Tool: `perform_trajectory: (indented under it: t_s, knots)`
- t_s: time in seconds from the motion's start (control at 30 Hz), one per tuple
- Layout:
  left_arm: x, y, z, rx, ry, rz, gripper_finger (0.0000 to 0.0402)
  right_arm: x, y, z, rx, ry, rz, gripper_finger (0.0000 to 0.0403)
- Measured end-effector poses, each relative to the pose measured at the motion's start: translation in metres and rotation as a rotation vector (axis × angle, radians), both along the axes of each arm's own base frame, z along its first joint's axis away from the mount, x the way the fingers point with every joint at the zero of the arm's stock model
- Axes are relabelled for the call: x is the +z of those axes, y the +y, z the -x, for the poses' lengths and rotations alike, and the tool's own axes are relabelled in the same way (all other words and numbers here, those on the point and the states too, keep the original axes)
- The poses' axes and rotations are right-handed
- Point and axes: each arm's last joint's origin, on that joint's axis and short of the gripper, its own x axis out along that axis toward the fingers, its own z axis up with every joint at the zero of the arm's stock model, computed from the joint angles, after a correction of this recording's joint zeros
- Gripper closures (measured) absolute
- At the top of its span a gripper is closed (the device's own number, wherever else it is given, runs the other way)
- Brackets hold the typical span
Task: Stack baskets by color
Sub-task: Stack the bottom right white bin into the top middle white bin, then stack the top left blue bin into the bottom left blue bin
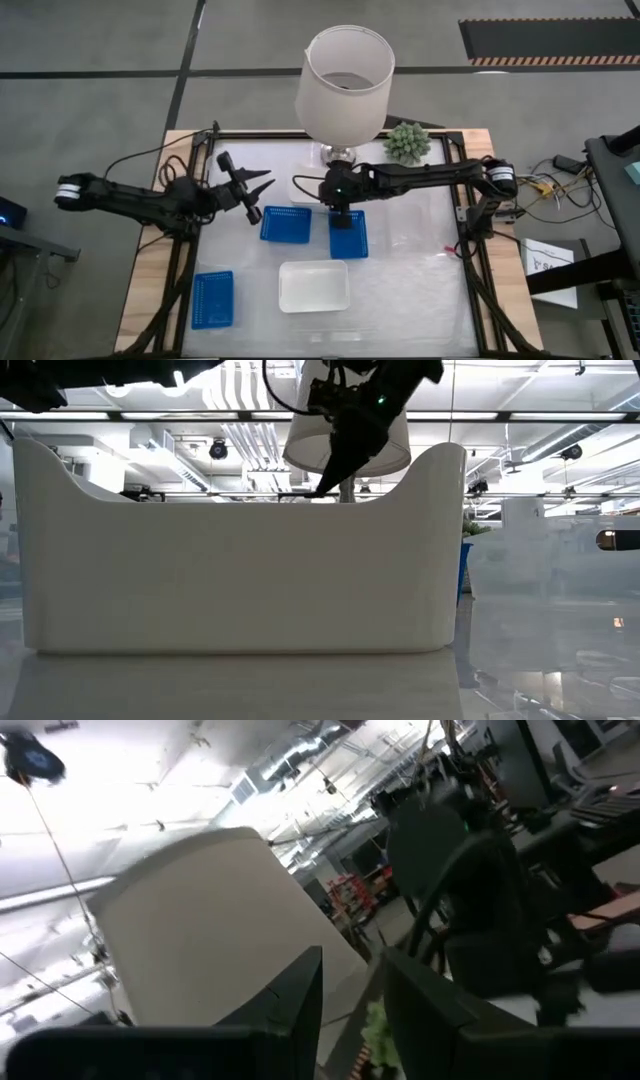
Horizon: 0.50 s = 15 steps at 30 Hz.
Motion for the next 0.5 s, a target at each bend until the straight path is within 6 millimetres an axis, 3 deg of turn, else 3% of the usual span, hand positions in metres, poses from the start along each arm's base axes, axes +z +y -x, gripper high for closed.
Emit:
perform_trajectory:
  t_s: [0.37, 0.5]
  knots:
    - [-0.041, -0.001, -0.019, -0.081, 0.110, 0.309, 0.0314, -0.002, 0.028, 0.039, -0.014, 0.054, -0.024, 0.0385]
    - [-0.054, -0.002, -0.028, -0.125, 0.187, 0.427, 0.0314, -0.006, 0.040, 0.057, -0.037, -0.001, -0.024, 0.0393]
